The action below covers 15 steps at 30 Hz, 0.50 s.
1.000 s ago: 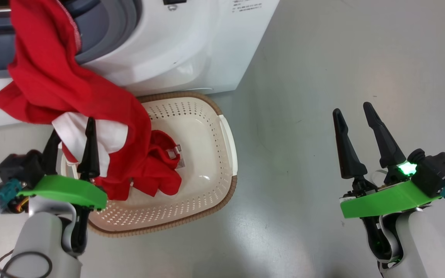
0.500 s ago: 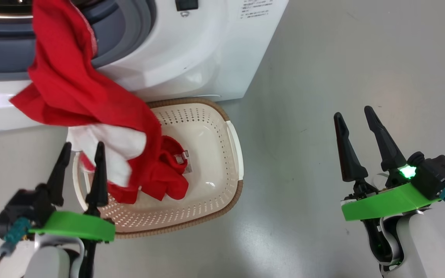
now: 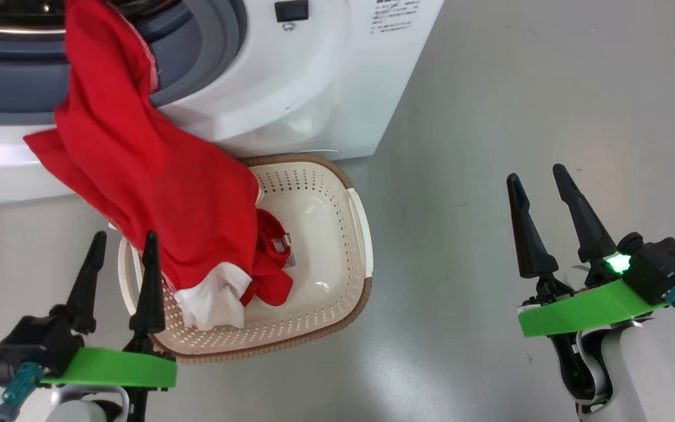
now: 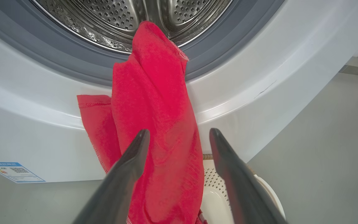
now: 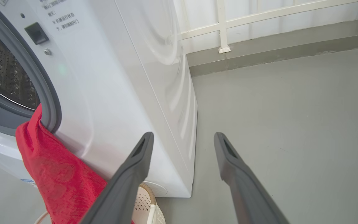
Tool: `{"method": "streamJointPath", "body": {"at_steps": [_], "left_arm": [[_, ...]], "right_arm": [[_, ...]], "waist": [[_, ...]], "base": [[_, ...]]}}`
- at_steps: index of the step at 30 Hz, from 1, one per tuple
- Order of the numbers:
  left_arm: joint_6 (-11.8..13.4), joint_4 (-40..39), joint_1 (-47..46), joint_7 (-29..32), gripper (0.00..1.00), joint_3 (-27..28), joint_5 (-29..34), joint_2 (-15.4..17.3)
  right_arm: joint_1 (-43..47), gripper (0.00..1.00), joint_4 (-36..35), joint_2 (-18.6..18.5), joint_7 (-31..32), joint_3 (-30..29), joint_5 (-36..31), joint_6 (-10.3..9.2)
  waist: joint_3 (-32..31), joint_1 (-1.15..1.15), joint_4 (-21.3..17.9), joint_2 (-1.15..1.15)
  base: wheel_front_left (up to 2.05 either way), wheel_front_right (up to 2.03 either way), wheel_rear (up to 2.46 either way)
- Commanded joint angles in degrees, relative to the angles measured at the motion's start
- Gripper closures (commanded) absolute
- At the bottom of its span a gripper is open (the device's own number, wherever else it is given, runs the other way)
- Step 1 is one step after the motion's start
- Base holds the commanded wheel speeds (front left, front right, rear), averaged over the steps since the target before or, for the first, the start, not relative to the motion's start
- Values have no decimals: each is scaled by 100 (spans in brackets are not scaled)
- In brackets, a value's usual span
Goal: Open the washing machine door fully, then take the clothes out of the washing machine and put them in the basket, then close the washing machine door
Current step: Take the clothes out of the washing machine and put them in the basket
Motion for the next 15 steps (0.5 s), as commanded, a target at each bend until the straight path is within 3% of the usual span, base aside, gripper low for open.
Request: {"method": "streamJointPath", "body": {"at_steps": [1, 15], "left_arm": [[-32, -167, 160, -27, 0, 214, 75, 57], [-32, -167, -89, -27, 0, 218, 52, 83]], "right_arm": [[174, 0, -109, -3, -37, 121, -67, 28], [199, 0, -119, -3, -37, 170, -8, 28]], "waist": [[-13, 0, -4, 0], [8, 0, -36, 0]], "base": [[0, 0, 0], [0, 0, 0]]}}
